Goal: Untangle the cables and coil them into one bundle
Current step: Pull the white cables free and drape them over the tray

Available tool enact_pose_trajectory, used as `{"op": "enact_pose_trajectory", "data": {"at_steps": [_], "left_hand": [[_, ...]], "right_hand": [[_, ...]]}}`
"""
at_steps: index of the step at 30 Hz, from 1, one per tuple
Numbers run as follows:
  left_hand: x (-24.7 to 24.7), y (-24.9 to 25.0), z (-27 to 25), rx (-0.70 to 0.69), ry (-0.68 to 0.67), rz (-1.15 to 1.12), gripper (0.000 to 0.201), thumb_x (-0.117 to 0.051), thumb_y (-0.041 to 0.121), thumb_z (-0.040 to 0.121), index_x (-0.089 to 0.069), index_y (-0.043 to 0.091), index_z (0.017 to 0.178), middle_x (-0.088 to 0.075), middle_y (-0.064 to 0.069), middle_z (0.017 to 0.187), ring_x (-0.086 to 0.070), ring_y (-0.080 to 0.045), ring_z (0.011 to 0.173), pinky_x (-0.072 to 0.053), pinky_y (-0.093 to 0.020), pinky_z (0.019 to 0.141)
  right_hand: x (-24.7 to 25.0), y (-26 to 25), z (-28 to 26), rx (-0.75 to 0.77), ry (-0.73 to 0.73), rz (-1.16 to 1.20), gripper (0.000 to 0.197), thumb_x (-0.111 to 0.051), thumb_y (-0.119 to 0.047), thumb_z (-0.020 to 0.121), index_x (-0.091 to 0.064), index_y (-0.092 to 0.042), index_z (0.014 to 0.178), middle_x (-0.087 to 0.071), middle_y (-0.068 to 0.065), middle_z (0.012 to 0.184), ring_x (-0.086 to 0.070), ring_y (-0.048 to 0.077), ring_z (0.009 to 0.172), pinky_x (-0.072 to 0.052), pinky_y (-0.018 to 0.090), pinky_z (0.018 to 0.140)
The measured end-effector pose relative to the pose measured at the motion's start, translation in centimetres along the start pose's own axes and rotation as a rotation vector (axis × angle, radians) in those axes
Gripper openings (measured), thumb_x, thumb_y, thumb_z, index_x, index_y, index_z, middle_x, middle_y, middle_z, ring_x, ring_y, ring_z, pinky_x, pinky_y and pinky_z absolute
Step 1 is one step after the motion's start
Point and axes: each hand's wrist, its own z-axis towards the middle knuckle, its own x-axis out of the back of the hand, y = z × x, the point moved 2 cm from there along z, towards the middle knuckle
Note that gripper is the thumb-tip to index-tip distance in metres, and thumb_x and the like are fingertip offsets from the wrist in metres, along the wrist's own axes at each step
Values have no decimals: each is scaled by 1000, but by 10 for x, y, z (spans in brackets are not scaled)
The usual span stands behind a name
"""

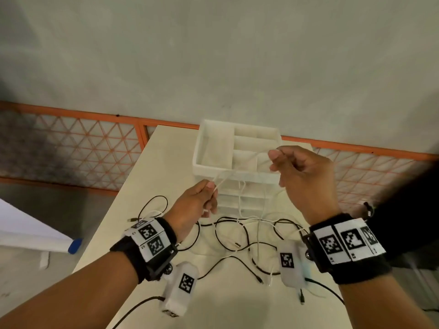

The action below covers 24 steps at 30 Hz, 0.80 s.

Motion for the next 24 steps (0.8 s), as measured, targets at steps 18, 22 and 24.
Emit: {"op": "enact_pose_trajectory", "data": {"at_steps": [18, 22, 24], "left_hand": [[57, 32, -8, 32, 101, -112, 29, -41, 23, 105, -52, 10, 82, -41, 1, 64, -28, -8, 48, -24, -18, 39], [52, 14, -11, 113, 98, 88, 35, -48, 35, 102, -42, 15, 74, -32, 3, 62, -19, -11, 50, -17, -21, 41], [46, 10, -11, 131, 88, 158, 39, -51, 40, 99, -38, 15, 72, -30, 2, 61, -17, -12, 48, -14, -23, 43]], "right_hand": [[22, 149, 9, -511, -197, -631, 31, -51, -42, 98, -71, -19, 90, -74, 11, 102, -66, 36, 97, -54, 43, 90], [32, 100, 48, -275, 49, -302, 27, -49, -37, 98, -65, -26, 80, -73, -4, 87, -70, 29, 79, -57, 43, 76], [40, 73, 62, -130, 130, -211, 21, -48, -31, 99, -63, -27, 85, -71, -9, 88, -71, 24, 69, -54, 38, 68]]}}
